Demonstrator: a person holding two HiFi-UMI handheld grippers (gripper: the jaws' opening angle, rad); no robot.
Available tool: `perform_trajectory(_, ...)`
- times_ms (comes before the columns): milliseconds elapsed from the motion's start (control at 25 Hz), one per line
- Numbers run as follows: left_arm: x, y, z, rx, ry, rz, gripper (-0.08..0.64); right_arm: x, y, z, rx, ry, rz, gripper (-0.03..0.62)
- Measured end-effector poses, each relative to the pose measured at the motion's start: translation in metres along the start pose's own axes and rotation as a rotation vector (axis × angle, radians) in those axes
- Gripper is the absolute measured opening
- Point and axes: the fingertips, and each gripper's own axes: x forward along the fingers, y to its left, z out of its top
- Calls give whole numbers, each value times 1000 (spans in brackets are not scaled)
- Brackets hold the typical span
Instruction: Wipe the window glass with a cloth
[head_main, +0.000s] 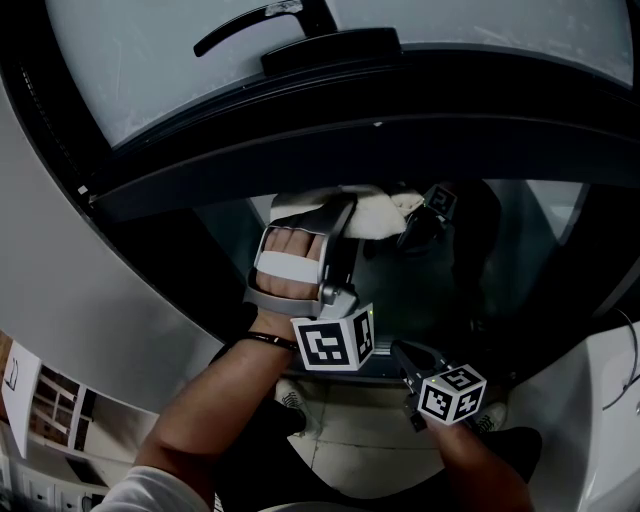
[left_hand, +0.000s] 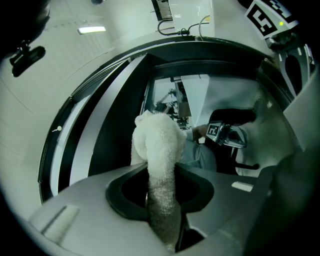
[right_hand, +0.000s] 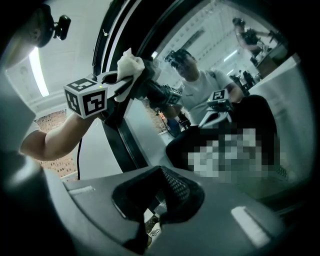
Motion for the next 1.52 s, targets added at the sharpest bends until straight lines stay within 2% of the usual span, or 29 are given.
perform_trajectory(200, -3, -12, 0, -22, 5, -11, 117, -2, -2, 0, 3, -3, -6, 1)
perform_trajectory(520, -6, -28, -1, -4, -9, -4, 117, -5, -5, 5, -6, -19, -17, 1)
perform_trajectory(1200, -16, -62, -1, -57, 2, -24, 117, -22, -18, -3, -1, -6, -49, 1)
perform_trajectory(1440, -27, -120, 5, -30, -6, -47, 118, -23, -46, -42, 20, -22, -44, 1)
perform_trajectory(1520, -29, -128, 6, -37, -3, -50, 118, -26, -50, -46, 22, -24, -46, 1)
